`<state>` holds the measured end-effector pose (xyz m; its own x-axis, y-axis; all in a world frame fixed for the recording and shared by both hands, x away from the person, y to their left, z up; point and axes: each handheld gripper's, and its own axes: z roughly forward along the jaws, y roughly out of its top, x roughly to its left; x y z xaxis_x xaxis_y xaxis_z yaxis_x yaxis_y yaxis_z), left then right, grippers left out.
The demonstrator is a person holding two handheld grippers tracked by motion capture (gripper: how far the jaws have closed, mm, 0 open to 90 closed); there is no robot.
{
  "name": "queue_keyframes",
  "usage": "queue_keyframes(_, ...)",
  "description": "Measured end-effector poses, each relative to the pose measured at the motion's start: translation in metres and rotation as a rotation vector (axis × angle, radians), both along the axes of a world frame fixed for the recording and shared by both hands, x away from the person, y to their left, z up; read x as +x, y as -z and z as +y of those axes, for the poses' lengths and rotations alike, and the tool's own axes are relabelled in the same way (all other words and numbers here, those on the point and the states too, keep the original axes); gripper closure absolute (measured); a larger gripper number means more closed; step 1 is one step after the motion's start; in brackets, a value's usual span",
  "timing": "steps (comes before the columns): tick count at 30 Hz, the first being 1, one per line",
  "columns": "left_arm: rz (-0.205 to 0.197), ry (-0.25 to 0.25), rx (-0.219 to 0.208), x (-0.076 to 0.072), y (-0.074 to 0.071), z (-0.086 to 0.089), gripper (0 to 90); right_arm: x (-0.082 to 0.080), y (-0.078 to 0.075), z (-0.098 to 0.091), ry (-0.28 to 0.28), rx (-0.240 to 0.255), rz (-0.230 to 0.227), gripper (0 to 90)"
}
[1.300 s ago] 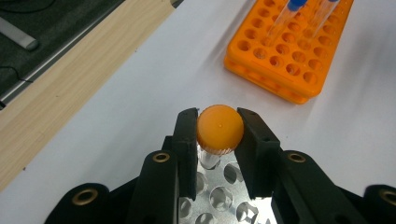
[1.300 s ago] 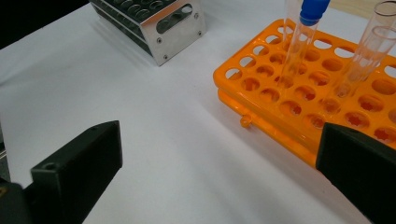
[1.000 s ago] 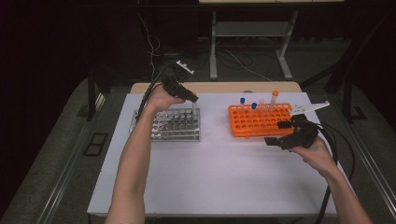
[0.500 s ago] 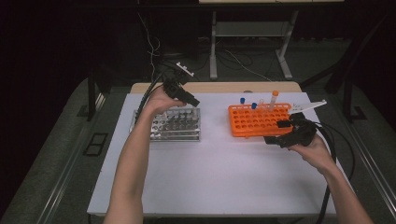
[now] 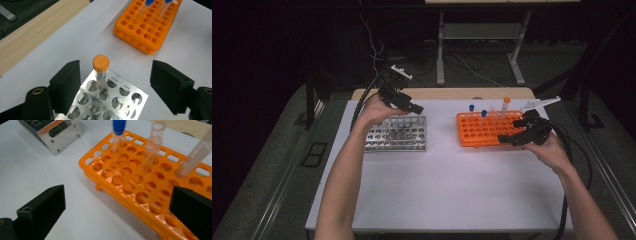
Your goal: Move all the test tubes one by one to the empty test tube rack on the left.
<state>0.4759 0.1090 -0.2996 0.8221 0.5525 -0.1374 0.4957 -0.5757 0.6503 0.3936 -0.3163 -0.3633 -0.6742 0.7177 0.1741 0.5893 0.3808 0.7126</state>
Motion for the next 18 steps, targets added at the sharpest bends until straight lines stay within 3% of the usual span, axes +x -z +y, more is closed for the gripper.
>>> queue_keyframes(7, -0.014, -0.005, -0.012, -0.015, -0.003, 0.004, 12.2, 0.018, -0.001, -0.013, 0.057, -0.002, 0.005, 3.4)
queue_keyframes(11, -0.026, -0.018, -0.02, -0.024, -0.007, 0.006, 0.4, 0.027, 0.001, -0.019, 0.088, -0.014, 0.002, 5.9)
queue_keyframes(14, -0.038, -0.016, -0.026, -0.032, -0.01, 0.009, 0.0, 0.035, 0.002, -0.023, 0.121, -0.019, 0.002, 7.1)
queue_keyframes(15, -0.044, -0.017, -0.029, -0.035, -0.01, 0.01, 0.0, 0.038, 0.003, -0.024, 0.13, -0.018, 0.0, 13.9)
queue_keyframes(18, -0.052, -0.017, -0.035, -0.041, -0.012, 0.014, 0.0, 0.045, 0.005, -0.028, 0.155, -0.014, -0.007, 16.9)
